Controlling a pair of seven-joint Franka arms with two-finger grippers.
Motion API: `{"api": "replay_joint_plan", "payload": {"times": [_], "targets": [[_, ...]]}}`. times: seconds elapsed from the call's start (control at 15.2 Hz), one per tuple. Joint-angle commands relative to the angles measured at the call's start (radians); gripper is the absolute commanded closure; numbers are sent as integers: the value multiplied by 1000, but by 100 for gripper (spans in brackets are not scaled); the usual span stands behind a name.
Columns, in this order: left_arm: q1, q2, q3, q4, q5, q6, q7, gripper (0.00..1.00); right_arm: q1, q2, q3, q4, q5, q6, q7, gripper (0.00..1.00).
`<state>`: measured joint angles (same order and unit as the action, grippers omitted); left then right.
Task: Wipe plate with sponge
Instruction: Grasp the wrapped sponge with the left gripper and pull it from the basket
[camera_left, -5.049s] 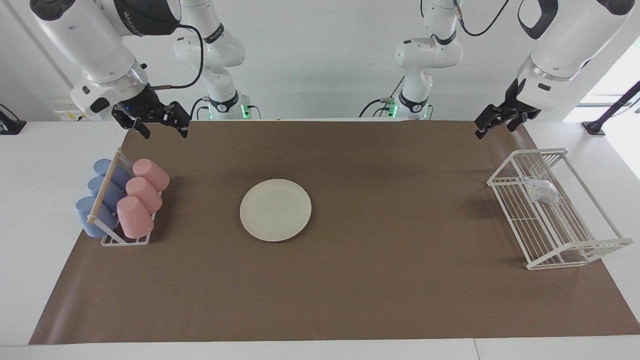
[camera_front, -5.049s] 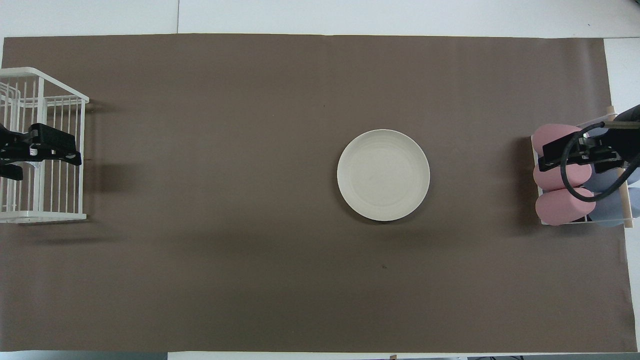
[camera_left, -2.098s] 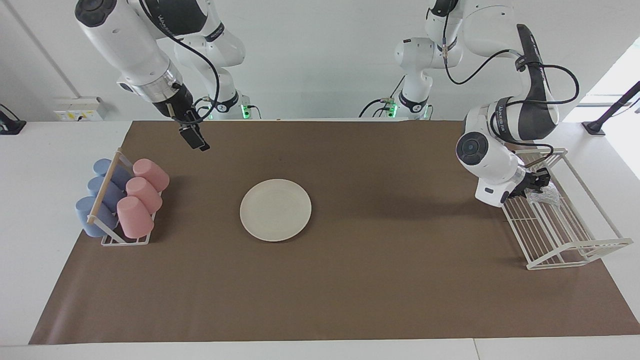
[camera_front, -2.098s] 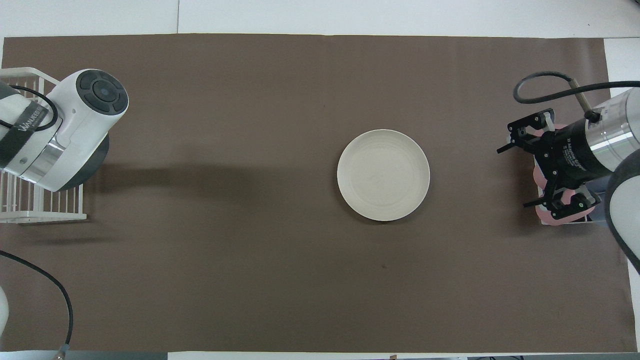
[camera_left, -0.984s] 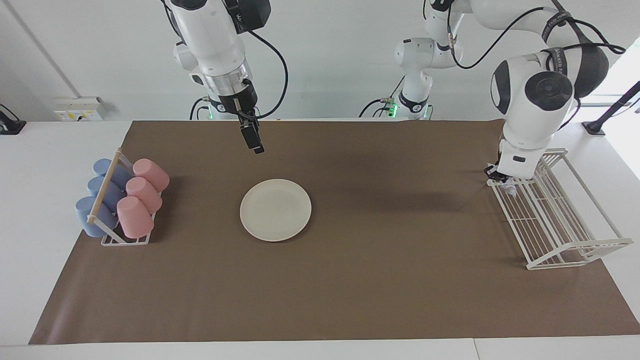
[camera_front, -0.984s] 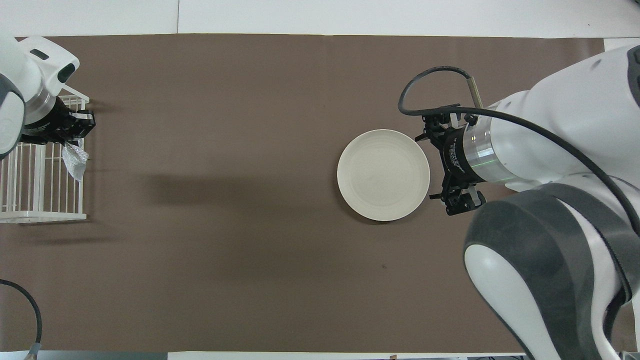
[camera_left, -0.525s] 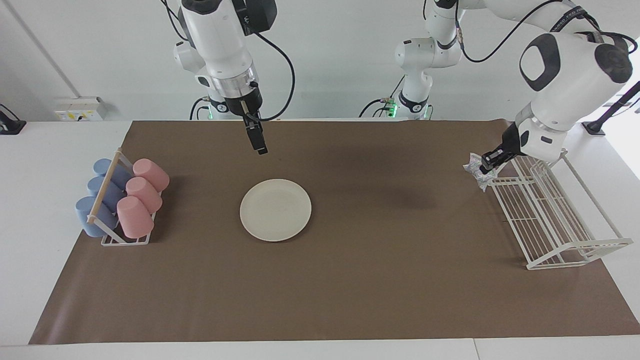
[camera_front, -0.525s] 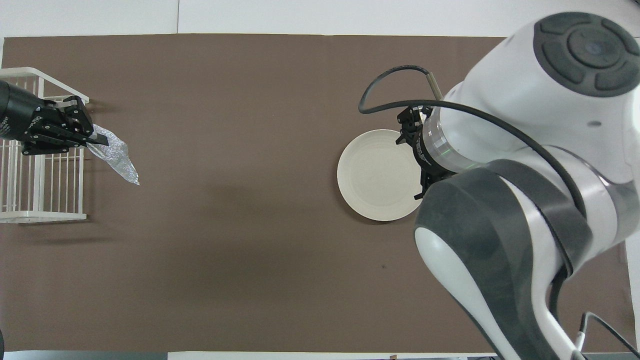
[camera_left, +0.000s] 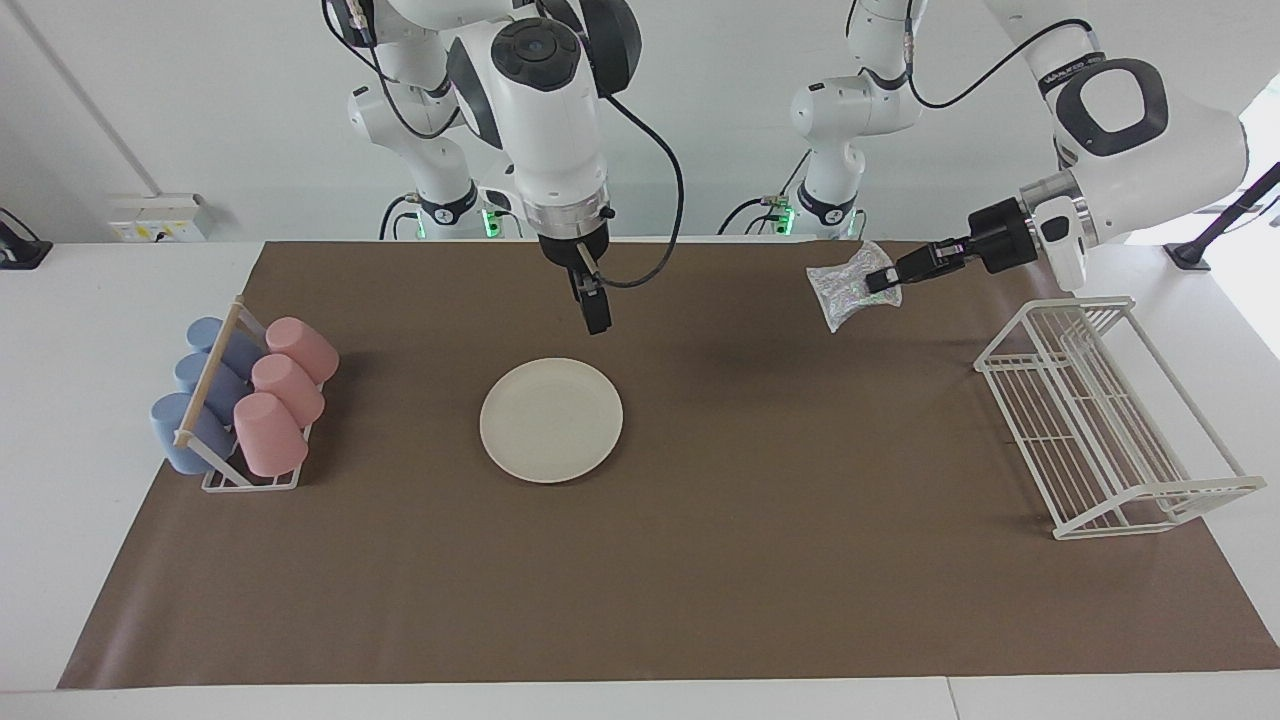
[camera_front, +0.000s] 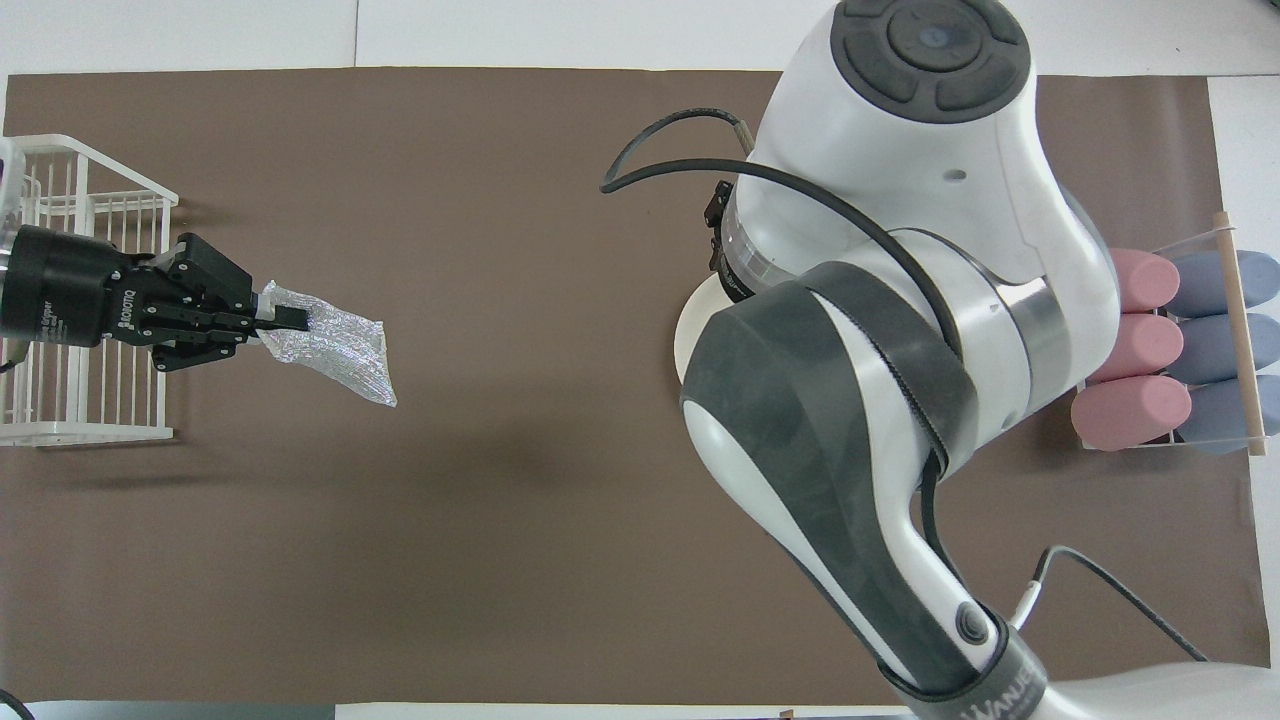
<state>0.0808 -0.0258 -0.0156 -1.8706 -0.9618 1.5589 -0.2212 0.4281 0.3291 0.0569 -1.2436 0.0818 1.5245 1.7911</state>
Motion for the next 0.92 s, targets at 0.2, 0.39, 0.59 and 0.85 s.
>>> {"api": "replay_joint_plan", "payload": {"times": [0.2,0.39,0.59,0.85], "targets": [[13,-174,-7,-321,-300,96,199,100,3,4,-2,7,1,2,17,0],[1,-192,-12,-431,-431,99,400,100,4,-5,-3,-7,-7,5,28,0],[-25,-209,-14,-502,-517,92,518,100,9,-7,0,-8,-7,13,39,0],[-15,-230,-10,-608,-609,17,710,100,27,-10,4,-11,-2,5,66,0]]}}
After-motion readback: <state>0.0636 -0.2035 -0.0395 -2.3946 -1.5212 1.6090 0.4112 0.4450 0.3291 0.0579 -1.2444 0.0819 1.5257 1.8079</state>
